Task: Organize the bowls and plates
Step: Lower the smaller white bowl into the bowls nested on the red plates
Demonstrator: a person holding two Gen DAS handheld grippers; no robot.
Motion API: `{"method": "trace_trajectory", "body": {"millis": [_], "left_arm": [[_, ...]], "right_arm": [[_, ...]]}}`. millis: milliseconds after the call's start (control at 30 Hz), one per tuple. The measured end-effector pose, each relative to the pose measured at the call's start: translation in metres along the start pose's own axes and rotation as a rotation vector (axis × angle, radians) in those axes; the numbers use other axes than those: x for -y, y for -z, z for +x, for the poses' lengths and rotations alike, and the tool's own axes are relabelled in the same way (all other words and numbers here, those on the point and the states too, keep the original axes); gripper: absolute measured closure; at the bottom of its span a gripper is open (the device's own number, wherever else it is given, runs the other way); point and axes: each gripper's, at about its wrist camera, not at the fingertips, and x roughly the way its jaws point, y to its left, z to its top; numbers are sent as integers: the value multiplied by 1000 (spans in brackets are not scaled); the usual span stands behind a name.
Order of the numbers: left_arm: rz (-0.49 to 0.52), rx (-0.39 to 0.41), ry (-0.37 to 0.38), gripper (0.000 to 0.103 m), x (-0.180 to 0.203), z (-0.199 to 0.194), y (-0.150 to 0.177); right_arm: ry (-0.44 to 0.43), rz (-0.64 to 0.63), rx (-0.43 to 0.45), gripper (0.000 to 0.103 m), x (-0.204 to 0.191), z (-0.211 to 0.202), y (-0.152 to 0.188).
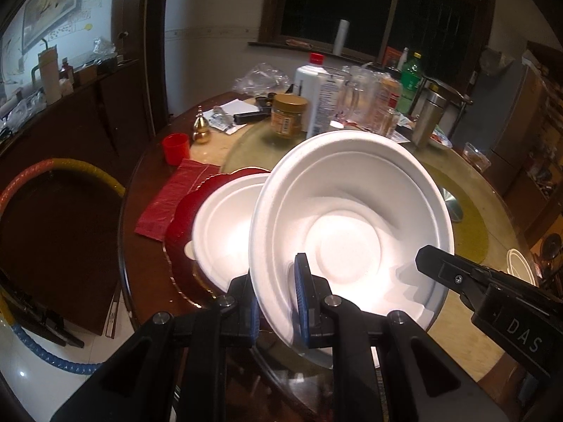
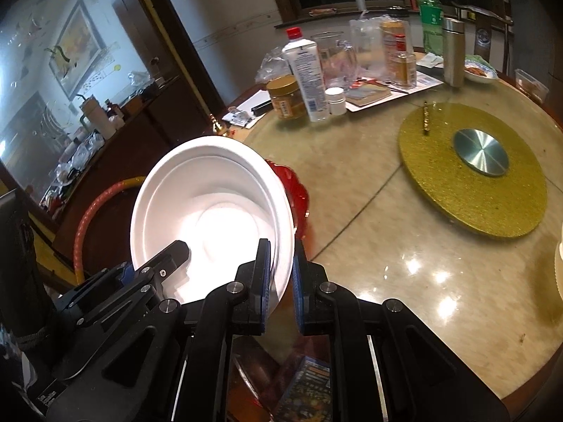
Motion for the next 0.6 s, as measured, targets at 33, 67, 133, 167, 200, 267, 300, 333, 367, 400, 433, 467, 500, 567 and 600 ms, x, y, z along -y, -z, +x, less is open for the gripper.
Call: {"method": "trace_trajectory", "body": {"millis": [33, 67, 133, 167, 200, 267, 300, 333, 367, 400, 433, 467, 500, 567, 600], "left_arm": [[-5, 2, -3, 87, -3, -1, 0], [-6, 3, -6, 87, -4, -1, 0], [-10, 4, -10, 87, -6, -2, 0], [-12, 6, -14, 87, -8, -3, -1], [-14, 9, -19, 87, -9, -3, -1], [-19, 11, -26, 87, -13, -4, -3], [-24, 13, -31, 87, -15, -4, -4], [-29, 14, -34, 87, -17, -4, -5], [-33, 15, -38, 87, -20, -5, -5], [-36, 16, -42, 87, -21, -5, -6], [-40, 16, -49, 87, -23, -5, -7], [-41, 15, -53, 87, -25, -4, -8], [-45, 13, -55, 87, -27, -4, -9], [-57, 8, -59, 87, -32, -2, -11], [-60, 7, -64, 87, -34, -1, -12]], "right_arm": [[-1, -4, -1, 92, -2, 1, 1], [-3, -7, -2, 92, -4, 2, 0], [-6, -12, -3, 92, -7, 4, -1], [-9, -16, -5, 92, -9, 5, -2], [-12, -19, -6, 92, -11, 7, -3], [-14, -29, -6, 92, -14, 8, -4], [-16, -35, -7, 92, -16, 9, -5], [-19, -39, -8, 92, -18, 10, -7], [-20, -42, -8, 92, -21, 11, -8], [-21, -50, -7, 92, -24, 12, -10], [-21, -57, -8, 92, -27, 13, -11], [-22, -63, -12, 92, -30, 15, -12], [-23, -67, -12, 92, -31, 16, -13], [-28, -76, -17, 92, -35, 20, -15], [-30, -78, -18, 92, -37, 21, -16]]}}
